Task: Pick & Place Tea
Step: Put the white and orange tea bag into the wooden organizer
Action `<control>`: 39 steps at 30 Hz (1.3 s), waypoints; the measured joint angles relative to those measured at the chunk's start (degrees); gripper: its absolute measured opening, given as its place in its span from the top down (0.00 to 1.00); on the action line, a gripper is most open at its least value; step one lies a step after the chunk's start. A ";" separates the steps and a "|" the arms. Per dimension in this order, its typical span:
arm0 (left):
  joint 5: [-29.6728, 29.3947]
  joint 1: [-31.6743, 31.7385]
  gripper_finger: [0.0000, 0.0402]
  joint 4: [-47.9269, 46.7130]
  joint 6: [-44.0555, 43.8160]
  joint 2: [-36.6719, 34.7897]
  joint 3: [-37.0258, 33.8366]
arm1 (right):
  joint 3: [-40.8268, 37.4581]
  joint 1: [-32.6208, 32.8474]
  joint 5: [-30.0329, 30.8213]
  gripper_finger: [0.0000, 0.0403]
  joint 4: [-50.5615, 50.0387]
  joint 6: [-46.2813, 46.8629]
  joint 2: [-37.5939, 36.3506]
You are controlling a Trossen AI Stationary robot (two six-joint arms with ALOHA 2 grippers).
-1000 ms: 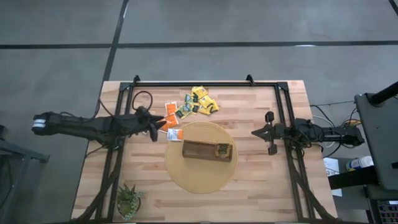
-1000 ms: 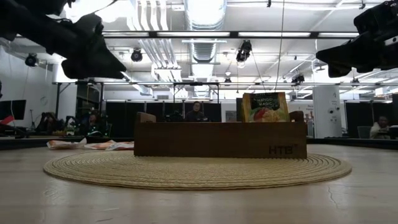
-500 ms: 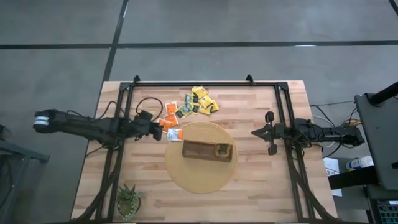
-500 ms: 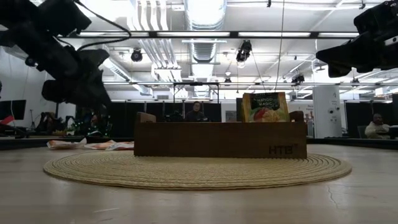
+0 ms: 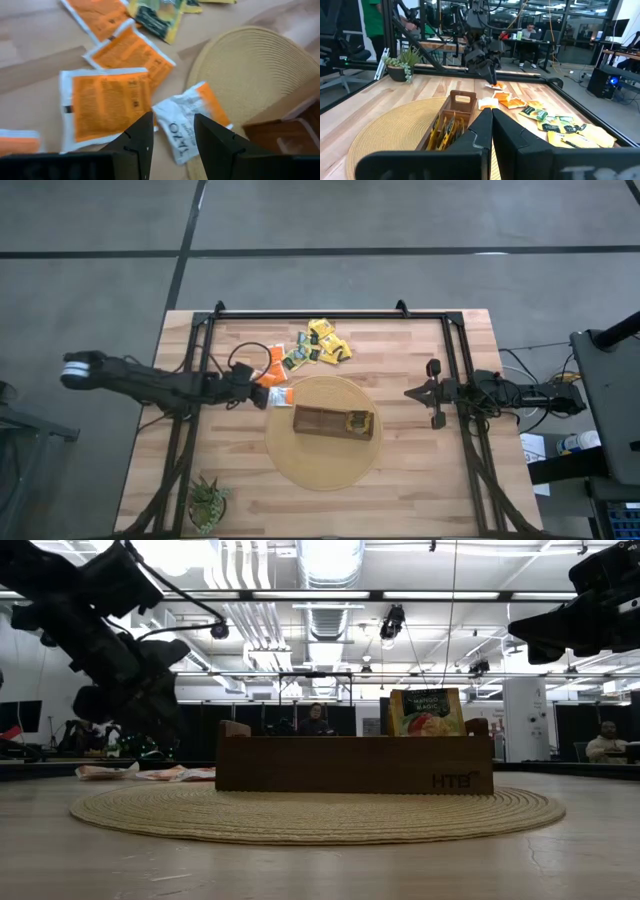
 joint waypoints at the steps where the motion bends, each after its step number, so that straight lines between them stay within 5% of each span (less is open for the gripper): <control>1: 0.51 0.00 0.66 0.87 0.07 0.69 0.00 | 0.00 0.00 0.00 0.98 0.00 0.00 0.00; 39: 7.00 1.06 0.66 12.69 -0.09 15.48 -0.07 | 0.00 0.00 0.00 0.98 -0.02 -0.02 0.00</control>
